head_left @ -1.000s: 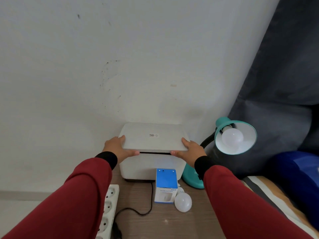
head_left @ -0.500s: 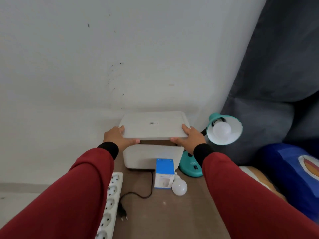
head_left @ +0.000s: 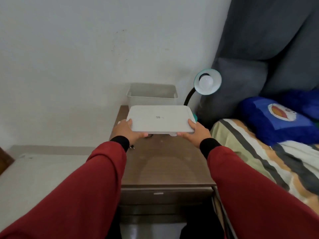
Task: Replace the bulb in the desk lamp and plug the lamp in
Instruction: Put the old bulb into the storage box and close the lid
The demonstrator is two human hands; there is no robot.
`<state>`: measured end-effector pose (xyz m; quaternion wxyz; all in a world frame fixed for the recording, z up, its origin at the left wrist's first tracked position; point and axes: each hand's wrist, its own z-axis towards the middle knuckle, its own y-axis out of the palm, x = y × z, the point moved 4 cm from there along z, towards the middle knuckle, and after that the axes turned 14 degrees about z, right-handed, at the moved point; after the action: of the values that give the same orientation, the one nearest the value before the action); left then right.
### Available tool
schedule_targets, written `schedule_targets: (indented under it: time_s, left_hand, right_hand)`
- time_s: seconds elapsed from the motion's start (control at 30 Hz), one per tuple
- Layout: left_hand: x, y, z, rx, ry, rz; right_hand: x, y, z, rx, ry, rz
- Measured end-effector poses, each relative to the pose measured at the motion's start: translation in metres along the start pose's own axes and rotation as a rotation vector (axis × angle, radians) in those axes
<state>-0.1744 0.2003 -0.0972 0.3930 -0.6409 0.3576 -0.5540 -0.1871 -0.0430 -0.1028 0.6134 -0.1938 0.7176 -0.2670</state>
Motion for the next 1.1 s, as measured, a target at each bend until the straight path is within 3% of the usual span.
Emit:
schedule_targets:
  time_s: [0.2, 0.4, 0.63, 0.87, 1.1]
  left_hand:
    - [-0.026, 0.05, -0.064, -0.098, -0.083, -0.037]
    - [-0.04, 0.085, -0.087, -0.194, -0.084, 0.095]
    - [-0.033, 0.099, -0.087, -0.257, -0.018, 0.354]
    - [-0.031, 0.107, -0.079, -0.371, -0.007, 0.567]
    - [-0.023, 0.102, -0.065, -0.444, 0.033, 0.655]
  right_hand:
    - [0.056, 0.029, -0.052, -0.063, 0.1, -0.019]
    - [0.09, 0.045, -0.072, -0.151, 0.189, -0.026]
    - [0.098, 0.054, -0.073, -0.256, 0.231, -0.311]
    - [0.103, 0.06, -0.061, -0.285, 0.27, -0.368]
    - [0.09, 0.06, -0.044, -0.407, 0.281, -0.62]
